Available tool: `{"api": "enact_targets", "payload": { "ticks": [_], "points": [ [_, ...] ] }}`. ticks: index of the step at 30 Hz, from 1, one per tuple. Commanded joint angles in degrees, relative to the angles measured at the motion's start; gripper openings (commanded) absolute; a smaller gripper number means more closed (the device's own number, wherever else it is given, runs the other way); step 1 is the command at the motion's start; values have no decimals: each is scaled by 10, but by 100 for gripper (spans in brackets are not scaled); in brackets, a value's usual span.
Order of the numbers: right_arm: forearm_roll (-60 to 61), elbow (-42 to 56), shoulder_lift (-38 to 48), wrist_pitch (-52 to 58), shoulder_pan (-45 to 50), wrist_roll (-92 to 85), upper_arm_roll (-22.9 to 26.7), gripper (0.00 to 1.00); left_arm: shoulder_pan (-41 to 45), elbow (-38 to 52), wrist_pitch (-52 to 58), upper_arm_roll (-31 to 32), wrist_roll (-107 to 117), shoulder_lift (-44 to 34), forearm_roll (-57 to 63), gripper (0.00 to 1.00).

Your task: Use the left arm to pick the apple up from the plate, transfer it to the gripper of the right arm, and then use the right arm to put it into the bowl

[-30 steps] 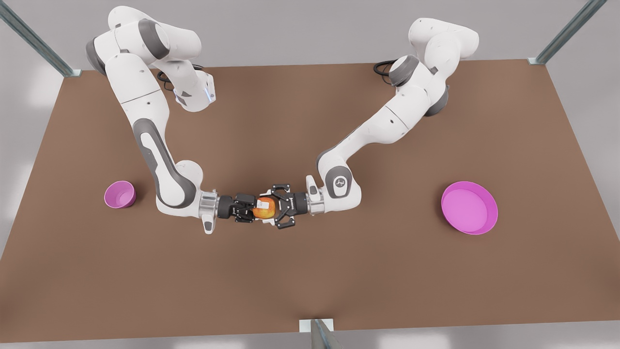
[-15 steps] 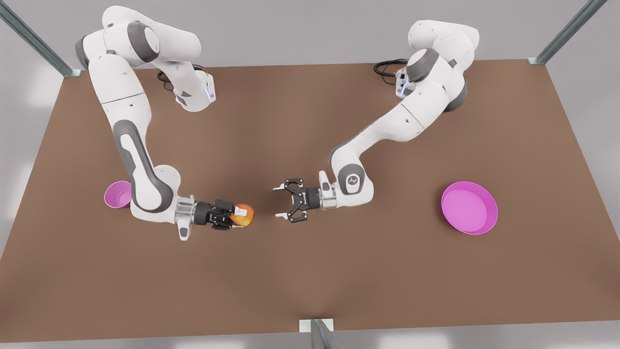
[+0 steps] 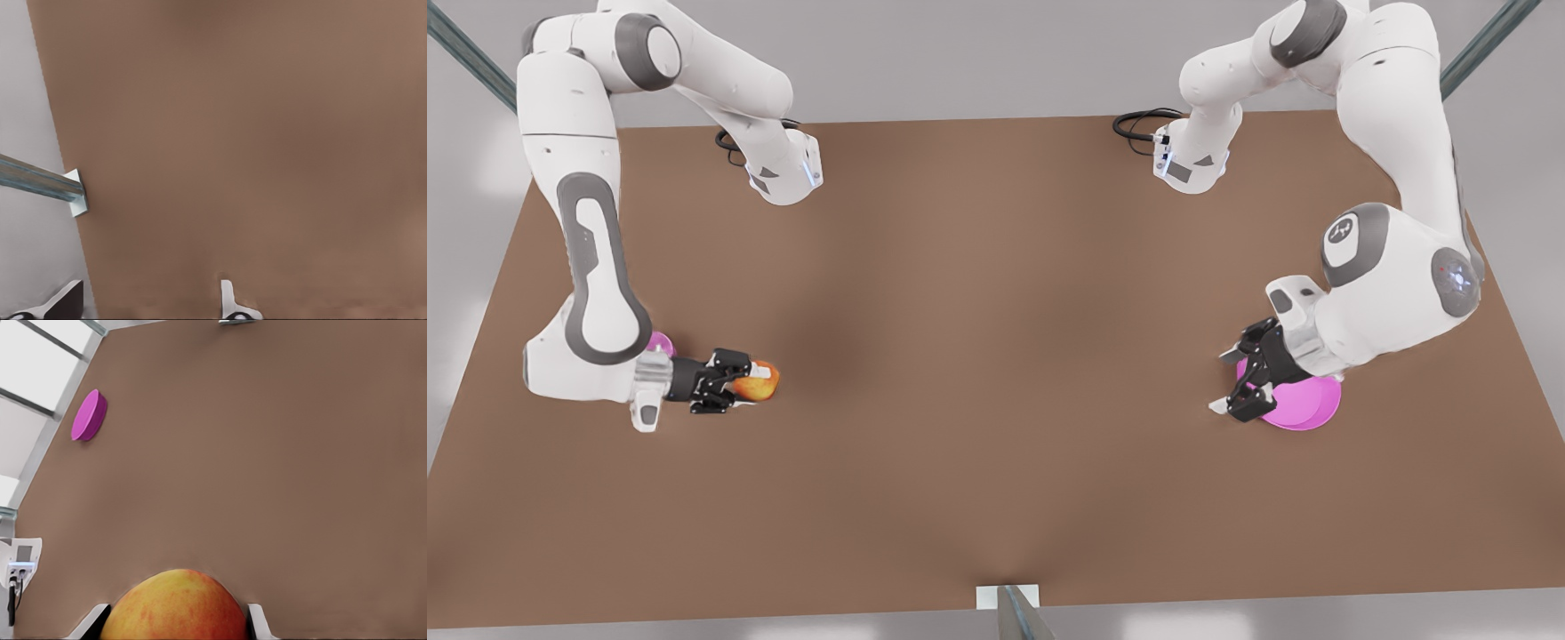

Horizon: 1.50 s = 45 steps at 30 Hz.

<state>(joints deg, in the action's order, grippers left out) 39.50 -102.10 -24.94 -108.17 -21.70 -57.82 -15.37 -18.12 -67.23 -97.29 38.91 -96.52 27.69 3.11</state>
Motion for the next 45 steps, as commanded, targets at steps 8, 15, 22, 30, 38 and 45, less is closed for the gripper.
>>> {"api": "enact_targets", "payload": {
  "ticks": [8,15,22,30,38,45],
  "points": [
    [-245,31,2,10,-62,73,1,70,210,-97,108,-361,965,-169,16,100],
    [-365,37,4,18,-89,65,1,70,207,-85,142,-363,990,-158,15,100],
    [-436,16,5,34,-108,14,-6,70,207,-84,141,-363,988,-143,15,100],
    [-470,-4,-27,6,-134,2,-5,70,207,-84,139,-363,985,-135,16,100],
    [-503,-5,-56,-23,-148,-1,-5,71,207,-84,138,-363,985,-133,16,100],
    [-503,-9,-56,-23,-150,-3,-5,100,207,-84,139,-363,985,-133,15,100]
  ]
}}
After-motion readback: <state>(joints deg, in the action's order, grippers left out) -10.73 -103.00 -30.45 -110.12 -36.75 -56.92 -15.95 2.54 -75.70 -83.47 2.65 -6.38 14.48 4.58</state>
